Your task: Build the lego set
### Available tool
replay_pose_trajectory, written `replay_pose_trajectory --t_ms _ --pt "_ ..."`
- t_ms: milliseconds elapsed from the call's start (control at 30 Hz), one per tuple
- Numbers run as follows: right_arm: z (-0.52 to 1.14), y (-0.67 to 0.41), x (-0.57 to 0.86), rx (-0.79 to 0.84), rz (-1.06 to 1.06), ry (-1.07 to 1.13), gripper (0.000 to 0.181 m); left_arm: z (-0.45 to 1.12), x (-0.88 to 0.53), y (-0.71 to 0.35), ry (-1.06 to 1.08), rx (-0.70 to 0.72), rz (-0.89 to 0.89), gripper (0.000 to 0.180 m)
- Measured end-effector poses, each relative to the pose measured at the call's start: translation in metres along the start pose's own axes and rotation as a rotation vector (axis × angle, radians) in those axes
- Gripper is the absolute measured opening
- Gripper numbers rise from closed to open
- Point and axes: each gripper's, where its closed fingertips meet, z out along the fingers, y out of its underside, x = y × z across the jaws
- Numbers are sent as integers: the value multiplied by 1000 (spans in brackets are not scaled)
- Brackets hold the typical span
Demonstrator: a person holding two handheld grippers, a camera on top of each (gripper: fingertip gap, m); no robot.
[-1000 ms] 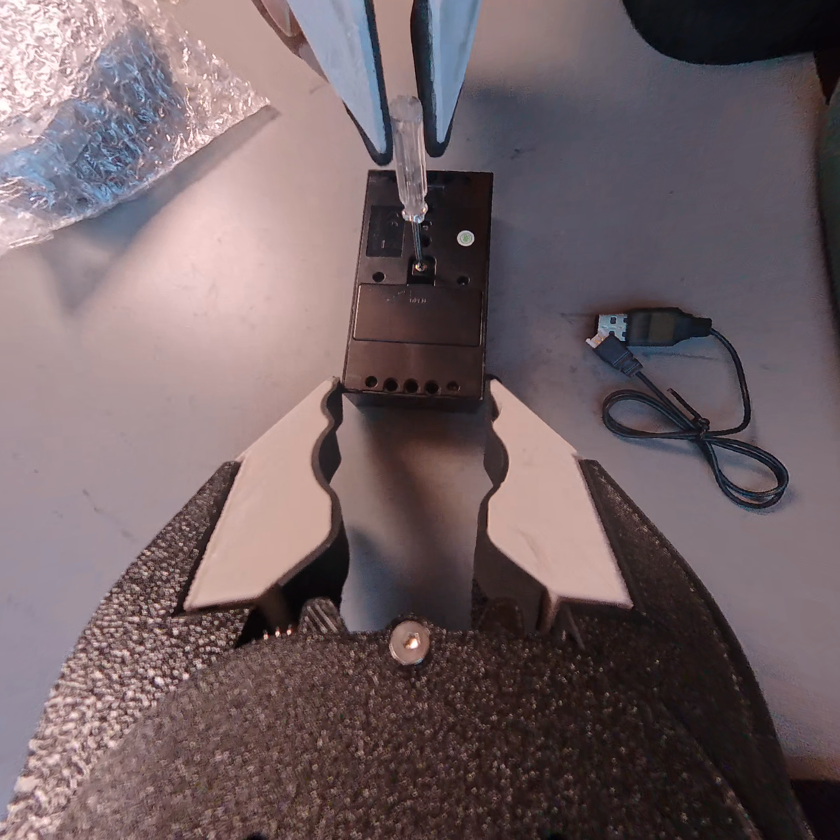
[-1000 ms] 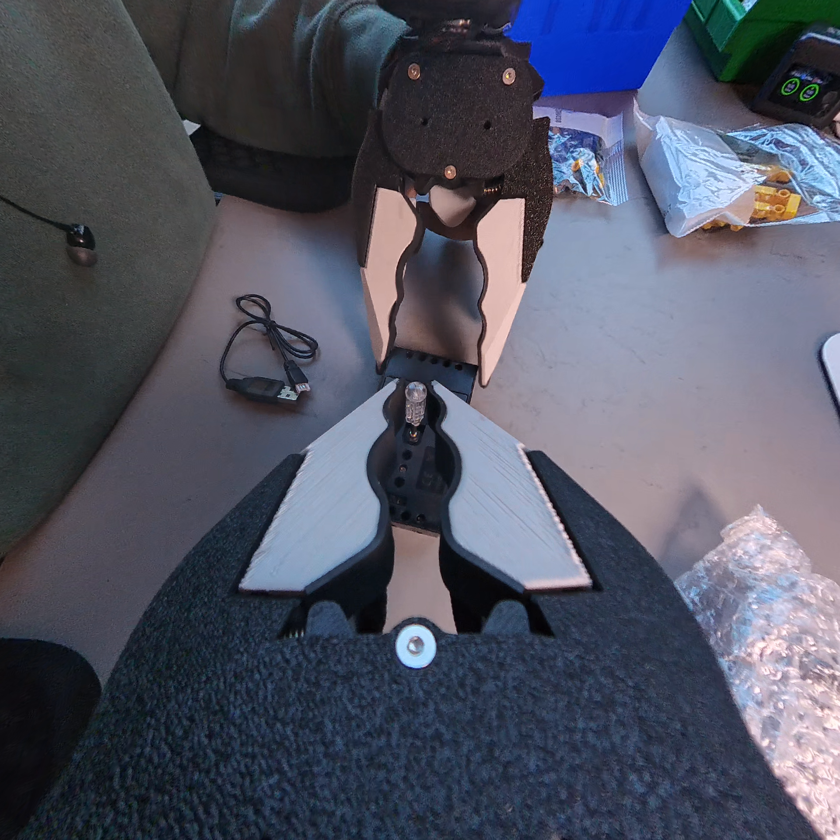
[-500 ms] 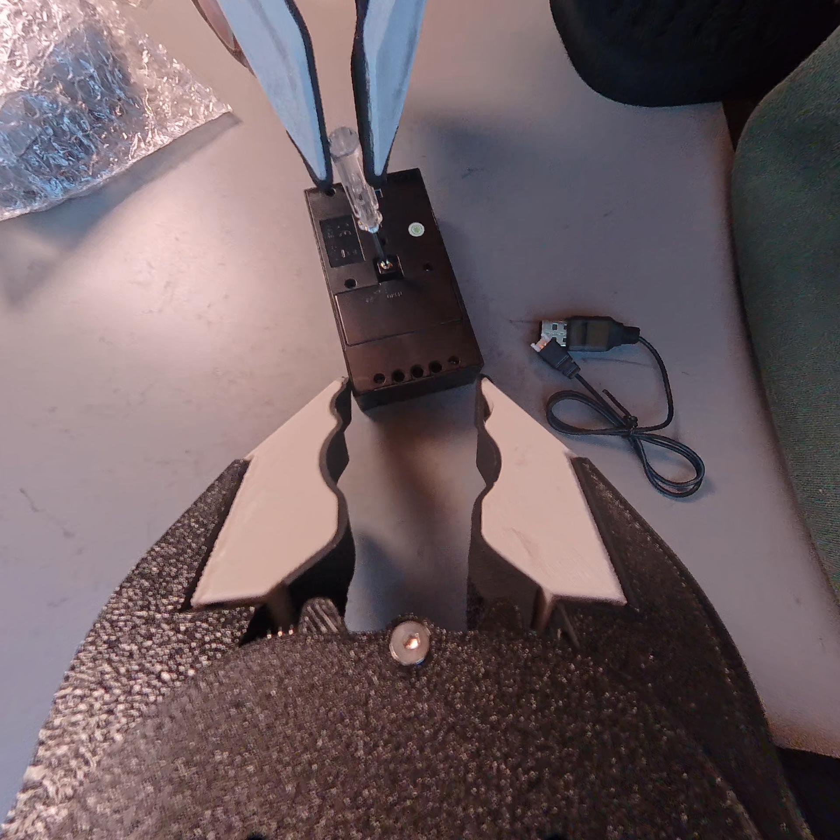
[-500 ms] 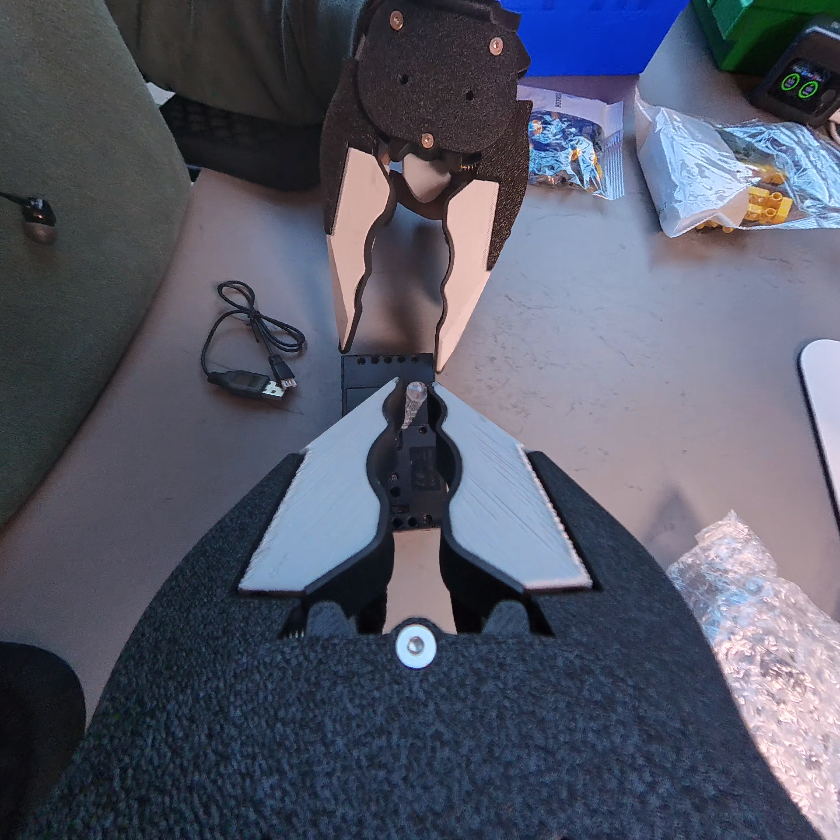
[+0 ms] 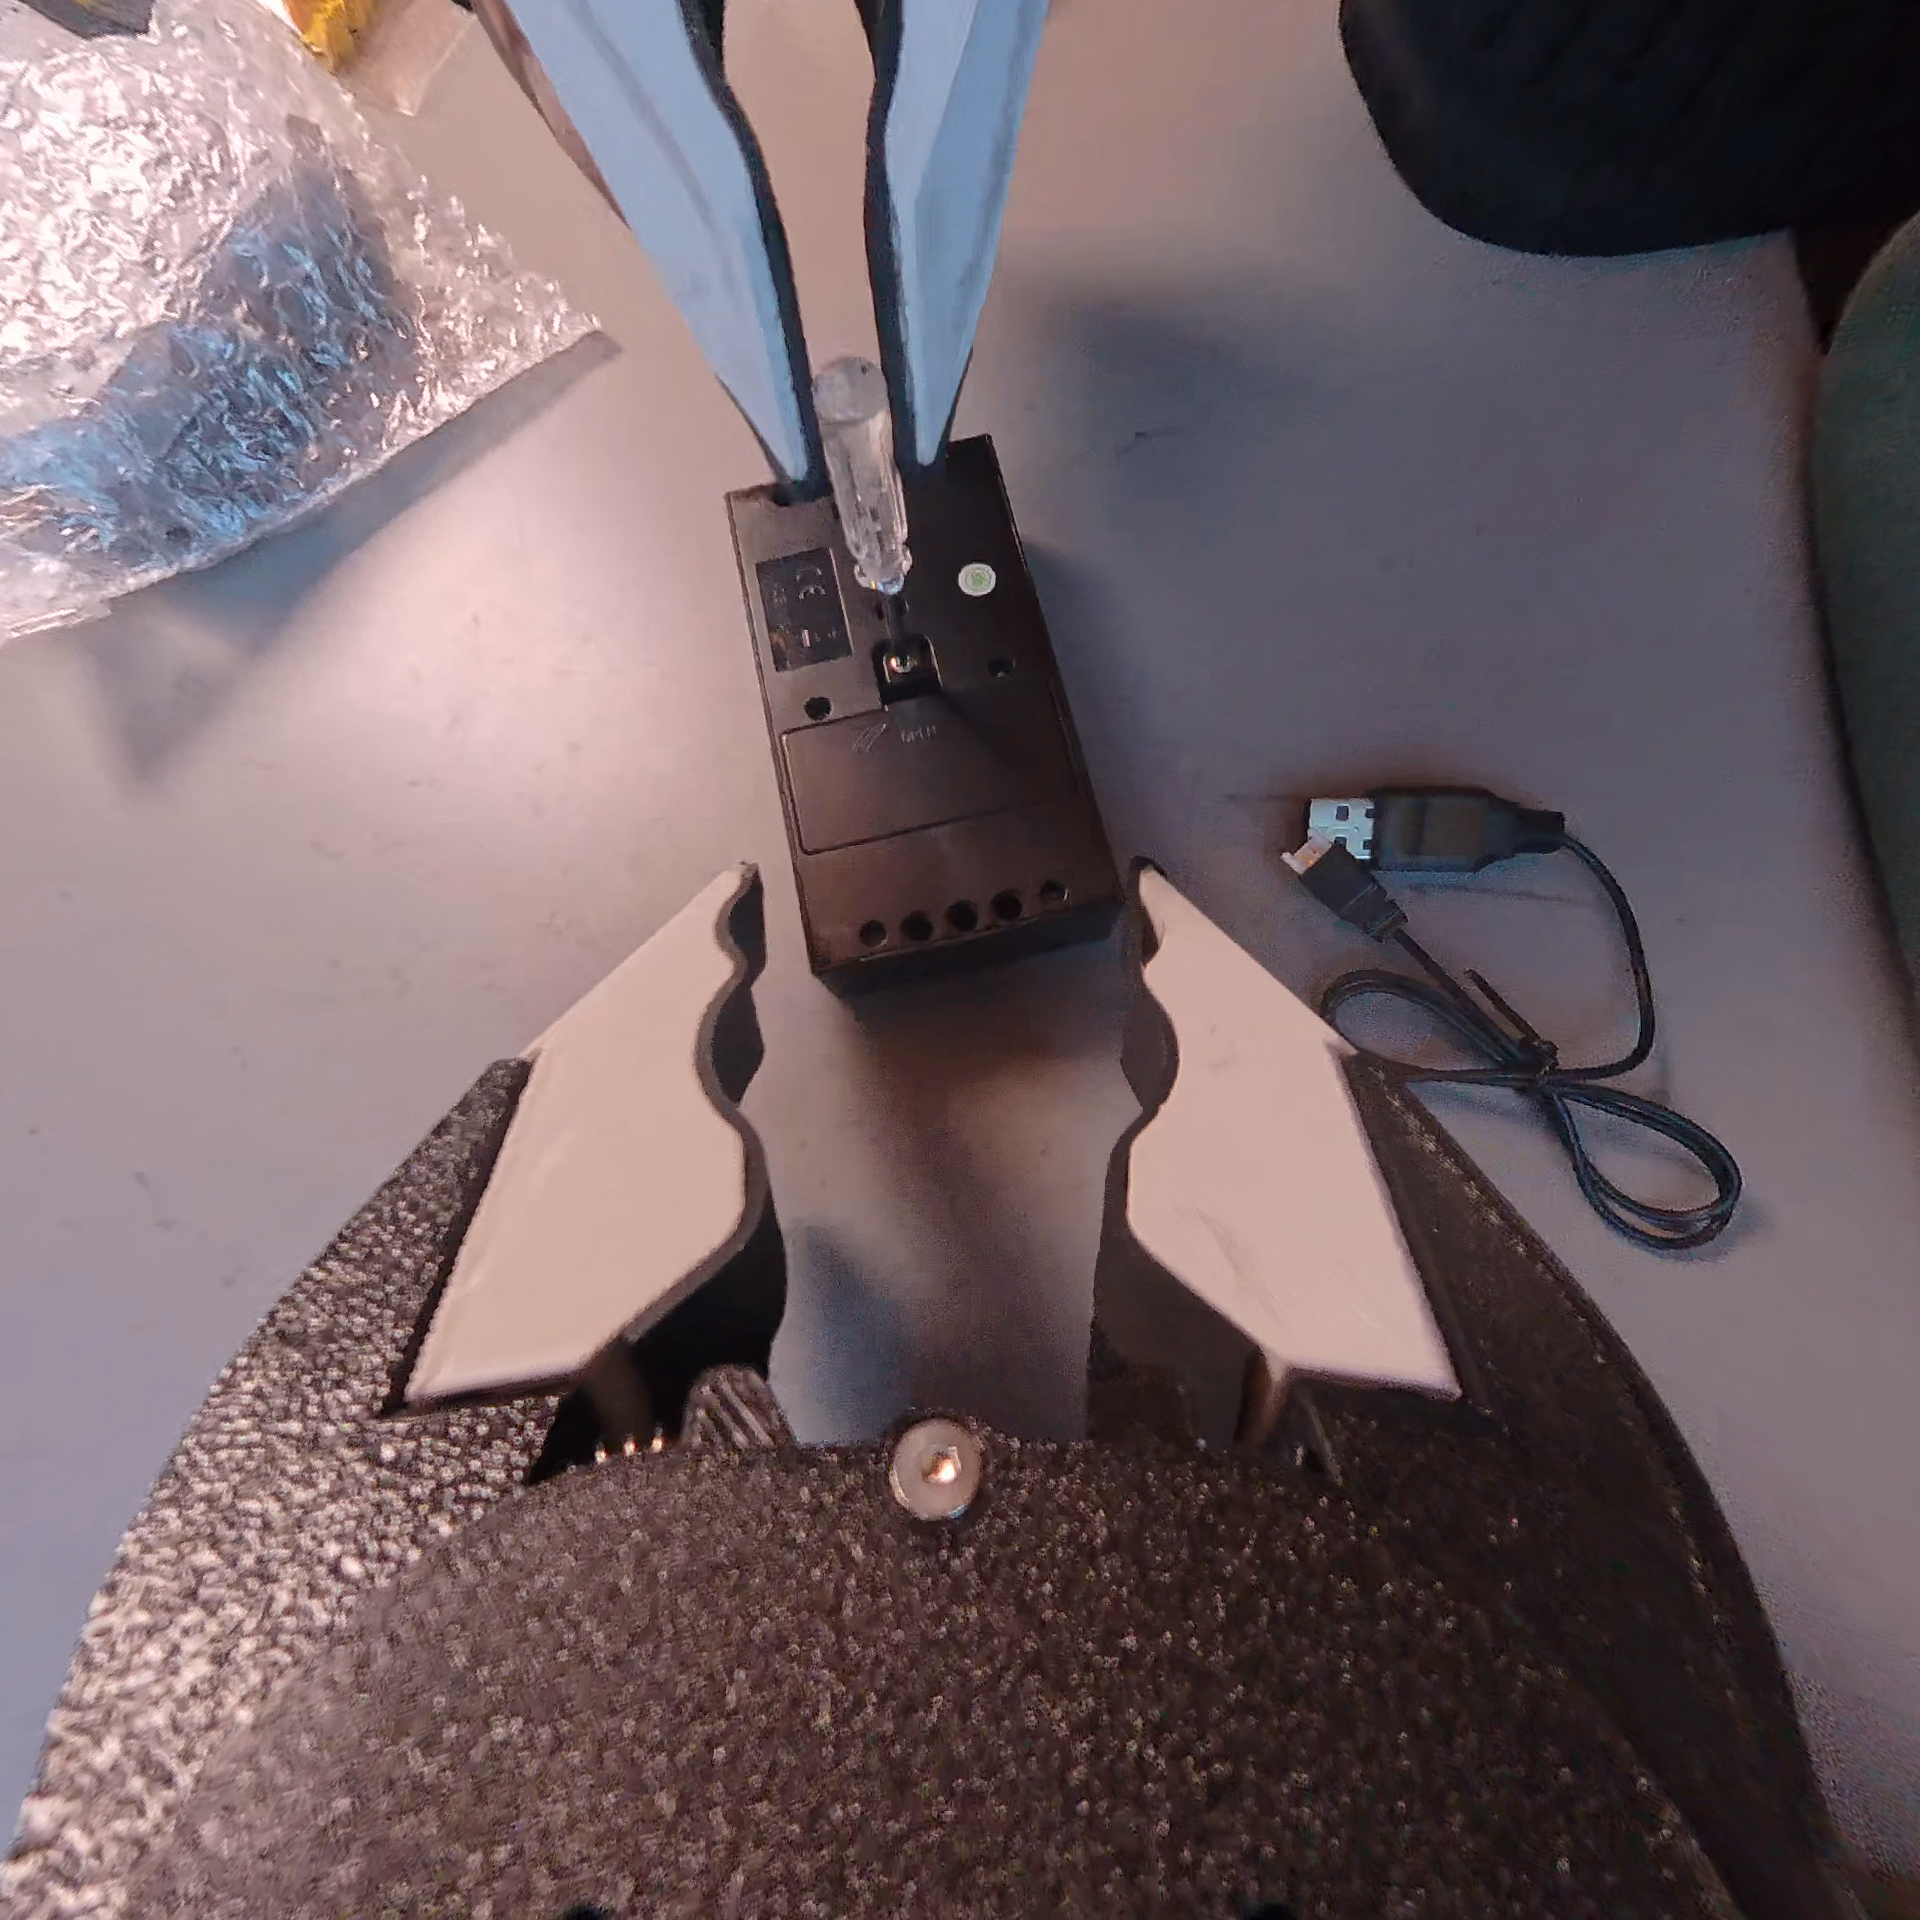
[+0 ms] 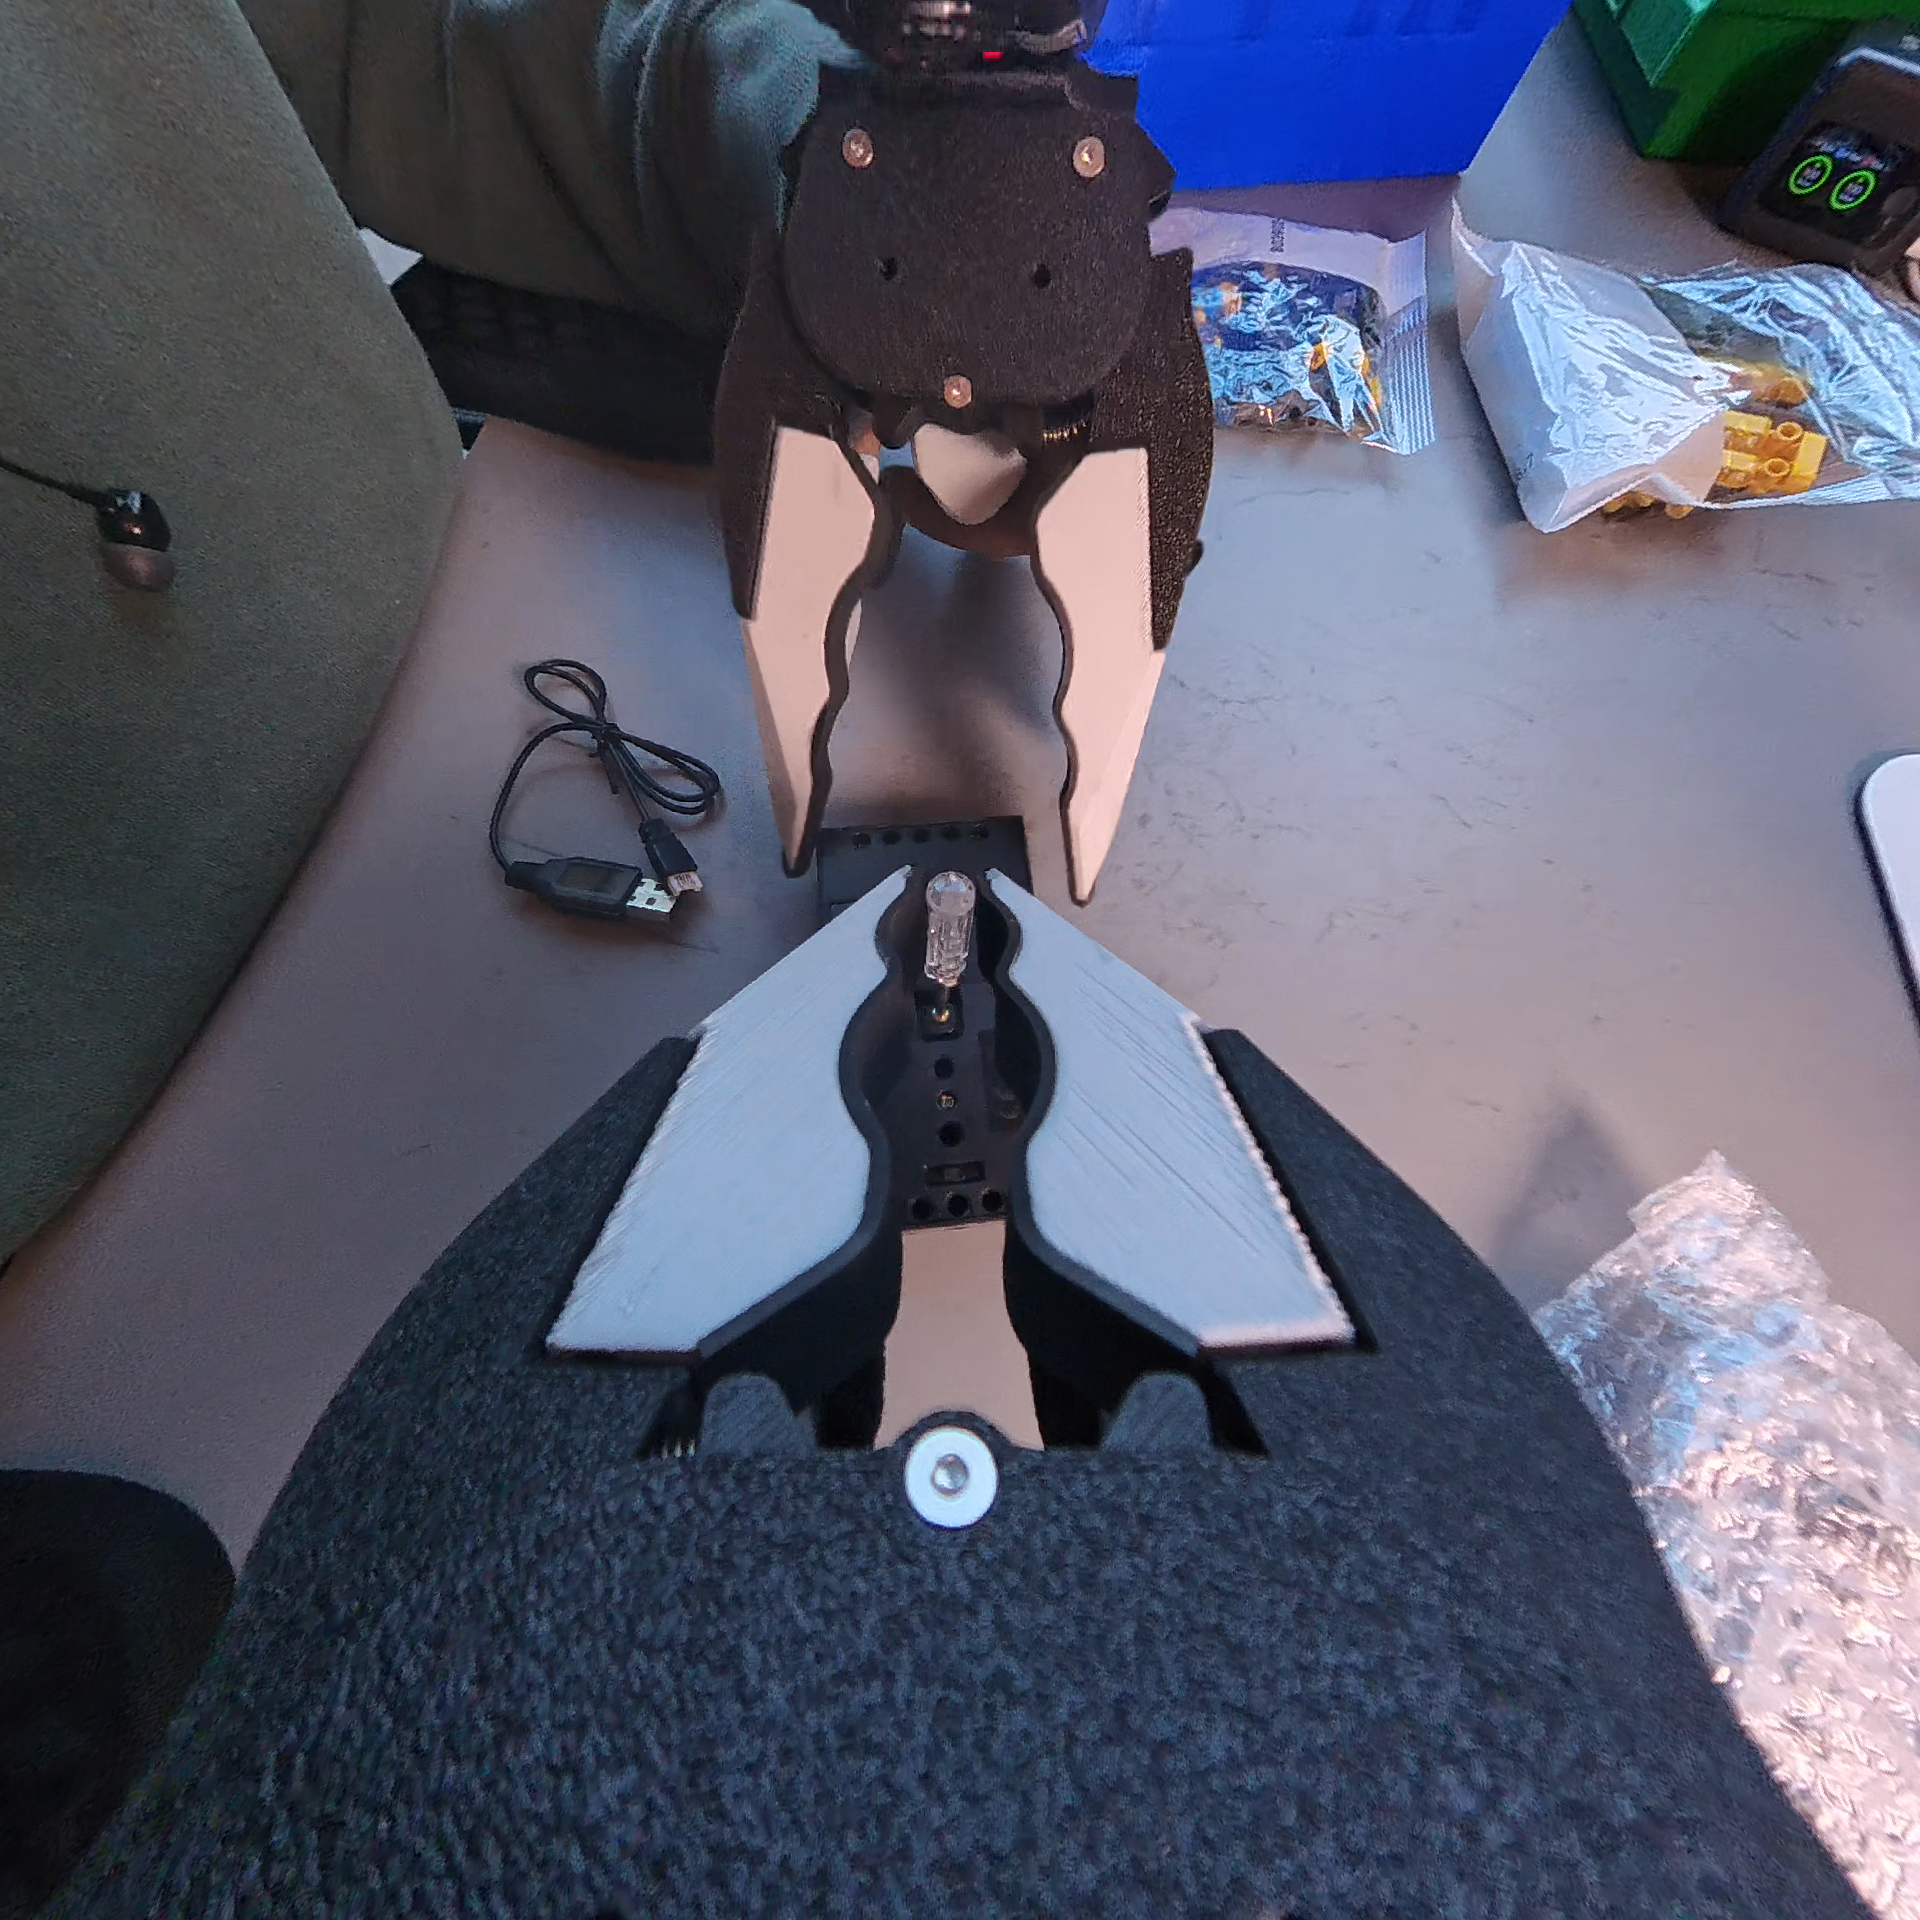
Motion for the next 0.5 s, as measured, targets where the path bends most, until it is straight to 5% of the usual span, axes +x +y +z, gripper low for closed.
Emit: replay_pose_trajectory --t_ms 367,500 --pt "4 9 5 4 40 -5 6 -30 -78 7 -313 118 -219 39" --pt "0 7 7 60 81 -1 7 -16 -49 -8 -196 146 -127 55"
